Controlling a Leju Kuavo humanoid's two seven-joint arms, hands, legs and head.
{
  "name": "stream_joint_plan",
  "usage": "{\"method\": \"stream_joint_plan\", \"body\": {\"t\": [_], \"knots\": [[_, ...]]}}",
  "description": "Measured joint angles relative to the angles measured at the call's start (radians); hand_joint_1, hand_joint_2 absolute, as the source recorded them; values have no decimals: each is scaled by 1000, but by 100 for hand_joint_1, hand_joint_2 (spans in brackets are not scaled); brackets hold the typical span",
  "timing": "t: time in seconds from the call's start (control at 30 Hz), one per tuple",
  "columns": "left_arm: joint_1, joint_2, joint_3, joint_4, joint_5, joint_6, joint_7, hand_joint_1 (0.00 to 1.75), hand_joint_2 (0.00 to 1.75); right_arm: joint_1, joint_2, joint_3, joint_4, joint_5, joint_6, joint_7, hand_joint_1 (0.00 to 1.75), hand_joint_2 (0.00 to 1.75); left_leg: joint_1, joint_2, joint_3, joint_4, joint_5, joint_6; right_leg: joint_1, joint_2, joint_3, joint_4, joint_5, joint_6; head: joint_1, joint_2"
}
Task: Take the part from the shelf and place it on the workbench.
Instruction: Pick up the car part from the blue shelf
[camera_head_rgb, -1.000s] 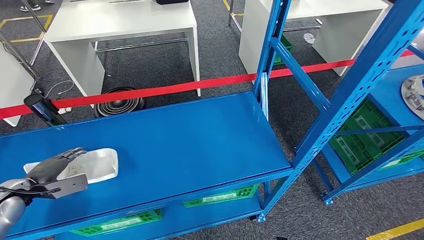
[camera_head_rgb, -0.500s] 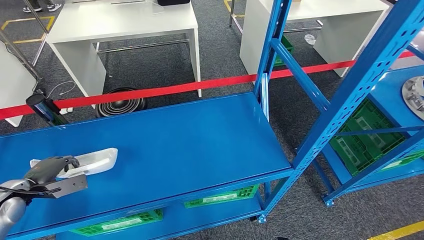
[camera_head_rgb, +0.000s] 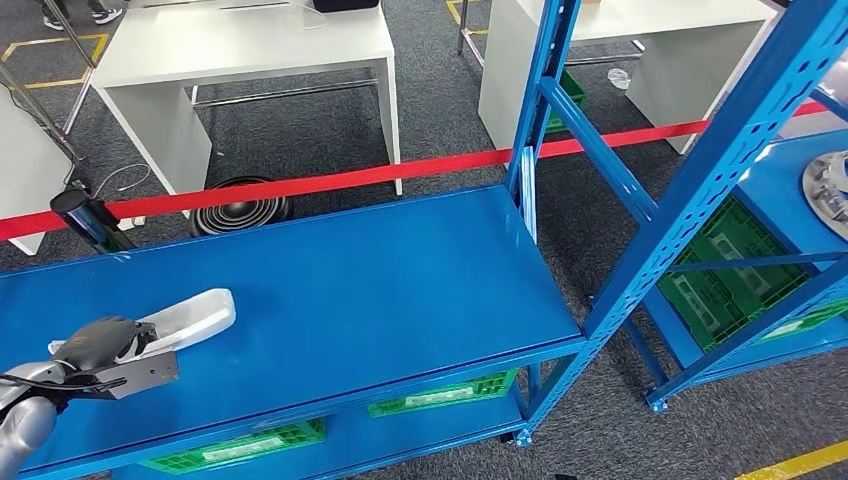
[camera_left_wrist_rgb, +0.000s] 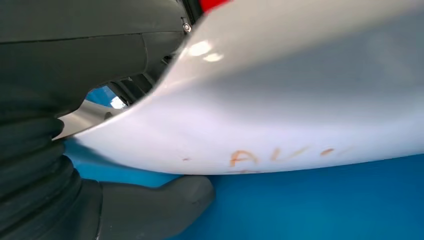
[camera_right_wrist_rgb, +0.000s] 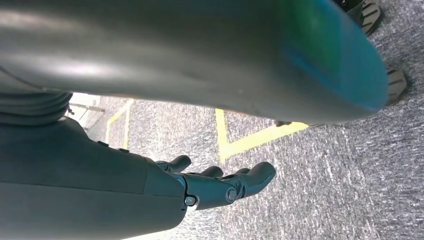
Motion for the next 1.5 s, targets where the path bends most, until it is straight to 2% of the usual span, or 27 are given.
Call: {"method": "stream_joint_plan", "body": {"t": [0.53, 0.63, 0.67, 0.77, 0.83, 0.9, 1.0, 1.07, 1.17, 1.5], "knots": [[19, -9, 1, -22, 0, 30, 1, 175, 175, 0, 0, -2, 0, 3, 0, -1, 0, 0, 0, -1, 1, -1, 0, -1, 0, 0, 1, 0, -1, -1, 0, 0], [35, -17, 10, -41, 8, 41, -14, 44, 44, 0, 0, -6, 0, 5, 0, -2, 0, 0, 0, -1, 1, -1, 0, -1, 0, 0, 0, 0, -1, -1, 0, 0], [44, -24, 20, -49, 32, 37, -43, 0, 0, 0, 0, -7, 0, 6, 0, -3, 0, 0, 0, -1, 1, -1, 0, -1, 0, 0, 0, 0, -1, -1, 0, 0], [102, -68, 102, -115, 278, -60, -192, 0, 0, 0, 0, -9, 0, 12, -2, -6, 0, 0, -1, 0, 0, -1, 0, -1, -1, 1, -1, 0, -1, -1, 0, 0], [143, -113, 180, -194, 508, -178, -234, 0, 0, -1, 0, -11, 0, 15, -3, -6, 0, 0, -1, -1, -1, -1, 0, 0, -1, 0, -2, 0, -1, -1, 0, 0], [162, -151, 246, -266, 717, -301, -217, 0, 0, -3, 0, -14, 0, 16, -4, -9, 0, 0, -1, 0, -1, -1, -1, 0, -1, 1, -2, 0, 0, 0, 0, 0], [175, -202, 342, -361, 1059, -481, -144, 0, 0, -2, 0, -22, 0, 17, -5, -14, 0, 0, -1, 1, -1, -1, -2, 0, -1, 3, -2, 0, 0, 0, 0, 0], [183, -229, 389, -421, 1208, -559, -100, 0, 0, -1, 0, -25, 0, 18, -4, -16, 0, 0, -1, 1, -1, -1, -2, 0, -1, 2, -2, 0, 0, 0, 0, 0], [193, -253, 429, -489, 1276, -595, -69, 0, 0, -1, 0, -26, 0, 19, -4, -17, 0, 0, -1, 1, -1, -1, -3, 0, -1, 2, -3, 0, -1, 0, 0, 0], [211, -281, 473, -568, 1291, -599, -59, 0, 0, -1, 0, -33, 0, 19, -4, -18, 0, 0, -1, 1, -1, -1, -3, -1, 0, 2, -2, 0, -2, 0, 0, 0]]}}
